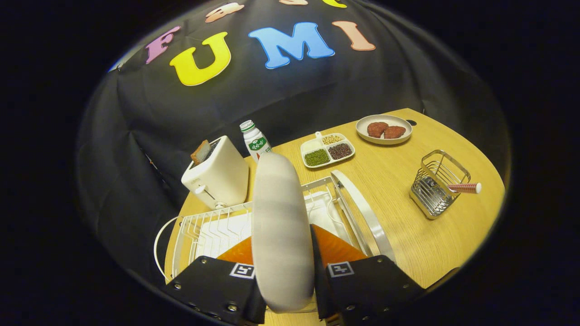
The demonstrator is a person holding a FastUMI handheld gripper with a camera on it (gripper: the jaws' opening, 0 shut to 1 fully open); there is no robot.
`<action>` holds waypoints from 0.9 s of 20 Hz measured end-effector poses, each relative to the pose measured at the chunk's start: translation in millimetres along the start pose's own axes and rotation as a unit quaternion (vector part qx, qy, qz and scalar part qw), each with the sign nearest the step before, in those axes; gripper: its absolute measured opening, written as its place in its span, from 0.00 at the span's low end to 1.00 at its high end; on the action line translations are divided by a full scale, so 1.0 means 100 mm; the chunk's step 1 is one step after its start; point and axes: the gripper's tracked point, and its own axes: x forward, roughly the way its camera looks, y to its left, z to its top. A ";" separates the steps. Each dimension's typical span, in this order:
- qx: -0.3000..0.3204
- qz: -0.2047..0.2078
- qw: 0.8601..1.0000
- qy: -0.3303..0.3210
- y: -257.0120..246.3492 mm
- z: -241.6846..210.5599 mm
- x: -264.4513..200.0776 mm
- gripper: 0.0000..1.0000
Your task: Take the plate from the dish rack, then take the spoon from the basket and place it into the plate.
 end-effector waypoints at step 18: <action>-0.201 -0.175 0.962 -0.056 0.13 0.49 -0.34 0.31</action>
